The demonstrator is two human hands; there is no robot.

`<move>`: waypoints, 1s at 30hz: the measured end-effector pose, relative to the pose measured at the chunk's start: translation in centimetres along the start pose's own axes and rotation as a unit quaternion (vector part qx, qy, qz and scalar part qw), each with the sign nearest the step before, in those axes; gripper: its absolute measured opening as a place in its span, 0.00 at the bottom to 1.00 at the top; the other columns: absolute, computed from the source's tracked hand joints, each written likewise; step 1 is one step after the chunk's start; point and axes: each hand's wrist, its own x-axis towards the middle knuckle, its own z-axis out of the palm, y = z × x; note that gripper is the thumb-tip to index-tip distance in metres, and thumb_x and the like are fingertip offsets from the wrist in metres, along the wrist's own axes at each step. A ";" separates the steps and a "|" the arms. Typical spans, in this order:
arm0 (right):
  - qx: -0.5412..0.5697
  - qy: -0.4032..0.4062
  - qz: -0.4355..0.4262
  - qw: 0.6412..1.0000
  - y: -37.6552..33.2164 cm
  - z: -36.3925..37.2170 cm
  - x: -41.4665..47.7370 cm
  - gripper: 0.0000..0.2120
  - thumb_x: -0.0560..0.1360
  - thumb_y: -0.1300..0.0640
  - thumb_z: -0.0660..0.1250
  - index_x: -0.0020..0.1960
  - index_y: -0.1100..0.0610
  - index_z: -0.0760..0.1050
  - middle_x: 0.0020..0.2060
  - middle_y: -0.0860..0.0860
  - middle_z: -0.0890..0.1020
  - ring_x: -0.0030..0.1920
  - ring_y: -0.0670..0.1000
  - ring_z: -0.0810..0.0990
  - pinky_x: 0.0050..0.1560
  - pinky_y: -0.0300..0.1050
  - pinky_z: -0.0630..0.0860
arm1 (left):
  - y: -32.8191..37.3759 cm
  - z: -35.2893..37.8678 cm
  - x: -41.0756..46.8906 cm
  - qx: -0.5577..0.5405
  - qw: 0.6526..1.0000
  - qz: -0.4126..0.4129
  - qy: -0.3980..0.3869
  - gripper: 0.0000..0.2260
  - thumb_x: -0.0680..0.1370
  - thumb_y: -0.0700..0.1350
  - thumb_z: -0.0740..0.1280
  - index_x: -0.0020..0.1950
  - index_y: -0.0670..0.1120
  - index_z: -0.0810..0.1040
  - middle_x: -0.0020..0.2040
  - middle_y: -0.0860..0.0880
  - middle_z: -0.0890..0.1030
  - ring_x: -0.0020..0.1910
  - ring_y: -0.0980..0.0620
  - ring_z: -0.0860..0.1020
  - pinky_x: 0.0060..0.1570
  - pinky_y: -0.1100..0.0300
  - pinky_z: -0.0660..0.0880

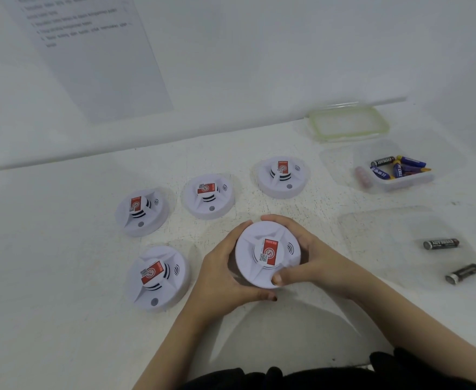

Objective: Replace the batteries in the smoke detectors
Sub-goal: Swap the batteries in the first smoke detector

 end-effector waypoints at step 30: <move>0.192 -0.016 0.051 0.980 1.0 -1.3 0.3 0.36 0.70 0.71 0.65 0.71 0.45 0.64 0.62 0.54 0.78 0.61 0.58 0.77 0.58 0.55 0.77 | -0.5 -0.4 0.5 -0.019 1.000 0.004 0.005 0.42 0.61 0.40 0.82 0.72 0.49 0.68 0.65 0.55 0.77 0.65 0.55 0.75 0.59 0.54 0.78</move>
